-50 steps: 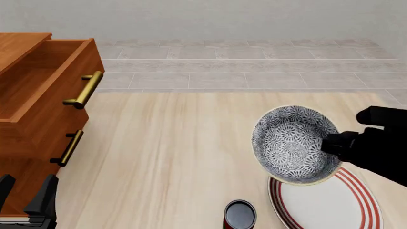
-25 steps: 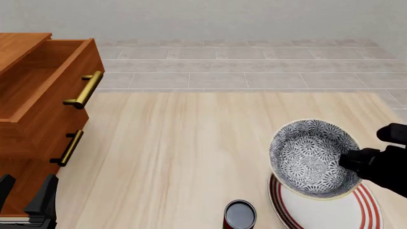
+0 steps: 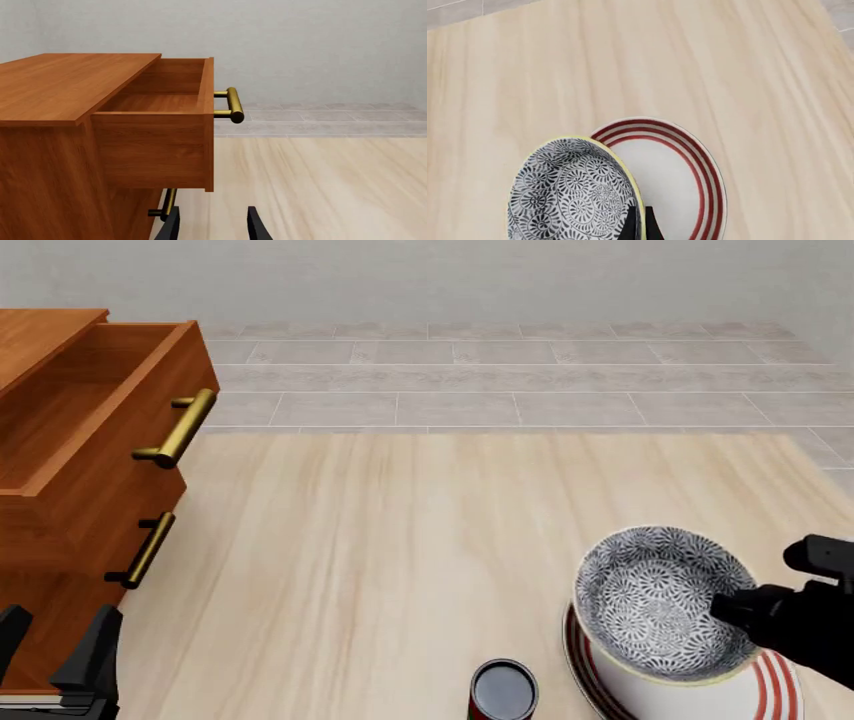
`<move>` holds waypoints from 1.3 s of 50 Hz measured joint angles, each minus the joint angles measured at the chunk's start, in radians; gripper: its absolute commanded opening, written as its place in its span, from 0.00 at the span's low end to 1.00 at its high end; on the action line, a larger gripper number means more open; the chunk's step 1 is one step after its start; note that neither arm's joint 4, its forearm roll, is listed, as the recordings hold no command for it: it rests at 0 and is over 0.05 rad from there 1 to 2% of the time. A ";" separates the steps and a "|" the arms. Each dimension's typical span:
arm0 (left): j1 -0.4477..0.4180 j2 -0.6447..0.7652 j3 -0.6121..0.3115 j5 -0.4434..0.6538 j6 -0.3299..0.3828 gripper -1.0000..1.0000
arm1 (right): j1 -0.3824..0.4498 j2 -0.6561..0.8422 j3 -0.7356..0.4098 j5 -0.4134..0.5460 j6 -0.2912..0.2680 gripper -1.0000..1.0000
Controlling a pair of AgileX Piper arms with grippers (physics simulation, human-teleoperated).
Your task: Put the bowl on the plate.
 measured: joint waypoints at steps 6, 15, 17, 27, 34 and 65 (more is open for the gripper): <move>0.000 0.000 0.000 0.000 0.000 1.00 | -0.015 0.007 0.022 -0.012 -0.006 0.00; 0.000 0.000 0.000 0.000 0.000 1.00 | -0.039 0.028 0.046 -0.040 -0.017 0.00; 0.000 0.000 0.000 0.000 0.000 1.00 | -0.045 0.033 0.050 -0.045 -0.020 0.00; 0.000 0.000 0.000 0.000 0.000 1.00 | -0.068 0.063 0.069 -0.077 -0.034 0.00; 0.000 0.000 0.000 0.000 0.000 1.00 | -0.078 0.087 0.084 -0.106 -0.041 0.00; 0.000 0.000 0.000 0.000 0.000 1.00 | -0.108 0.159 0.112 -0.179 -0.072 0.00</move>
